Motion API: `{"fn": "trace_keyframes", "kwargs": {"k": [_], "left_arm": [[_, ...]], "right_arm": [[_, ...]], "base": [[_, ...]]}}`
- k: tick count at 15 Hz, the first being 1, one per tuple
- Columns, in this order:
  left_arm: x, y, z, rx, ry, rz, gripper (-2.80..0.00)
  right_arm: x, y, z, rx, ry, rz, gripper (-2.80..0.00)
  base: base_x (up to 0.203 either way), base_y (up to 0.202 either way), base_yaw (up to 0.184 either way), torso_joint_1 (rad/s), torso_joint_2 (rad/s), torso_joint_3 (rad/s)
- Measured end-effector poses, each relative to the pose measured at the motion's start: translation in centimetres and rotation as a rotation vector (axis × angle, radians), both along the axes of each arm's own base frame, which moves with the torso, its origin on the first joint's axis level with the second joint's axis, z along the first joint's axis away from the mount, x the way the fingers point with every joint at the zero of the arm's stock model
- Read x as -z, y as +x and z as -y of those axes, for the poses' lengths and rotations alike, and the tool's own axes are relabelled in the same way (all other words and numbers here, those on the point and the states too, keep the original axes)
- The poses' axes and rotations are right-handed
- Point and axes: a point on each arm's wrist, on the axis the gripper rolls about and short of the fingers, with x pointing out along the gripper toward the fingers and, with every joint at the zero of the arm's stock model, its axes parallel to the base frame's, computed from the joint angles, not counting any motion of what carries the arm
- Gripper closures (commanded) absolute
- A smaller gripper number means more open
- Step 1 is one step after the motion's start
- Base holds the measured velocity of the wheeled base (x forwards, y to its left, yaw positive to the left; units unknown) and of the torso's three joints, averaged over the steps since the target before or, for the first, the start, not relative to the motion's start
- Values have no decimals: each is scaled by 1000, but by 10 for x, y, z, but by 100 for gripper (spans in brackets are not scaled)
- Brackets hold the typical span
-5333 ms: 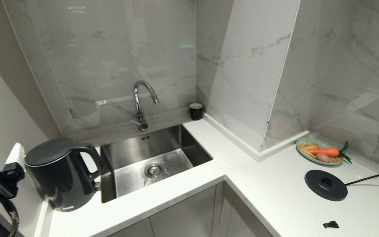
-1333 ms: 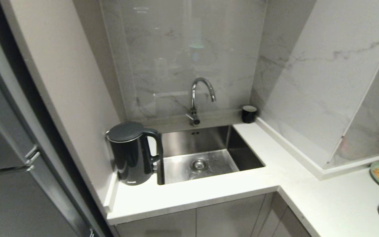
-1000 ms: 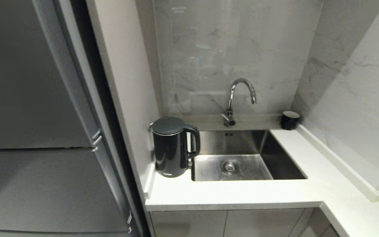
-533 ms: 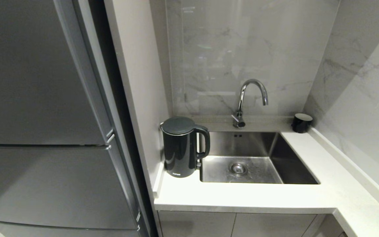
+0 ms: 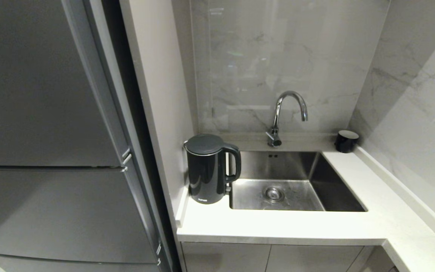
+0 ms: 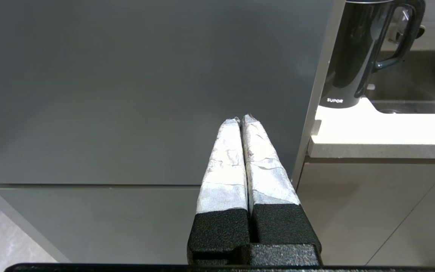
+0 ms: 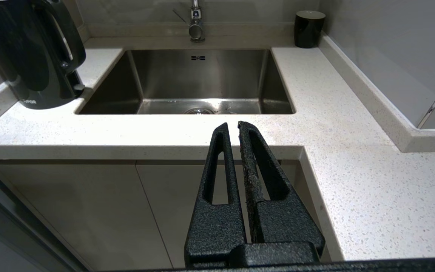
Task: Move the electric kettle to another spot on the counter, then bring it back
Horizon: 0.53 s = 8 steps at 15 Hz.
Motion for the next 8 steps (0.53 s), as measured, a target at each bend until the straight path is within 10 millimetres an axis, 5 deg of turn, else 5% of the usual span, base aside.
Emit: {"fn": "trace_keyframes", "kwargs": {"k": [8], "left_arm": [[0, 0, 0, 1, 2, 2, 0]], "right_arm": [[0, 0, 0, 1, 0, 0, 0]], "base": [[0, 0, 0, -117, 287, 161]]}}
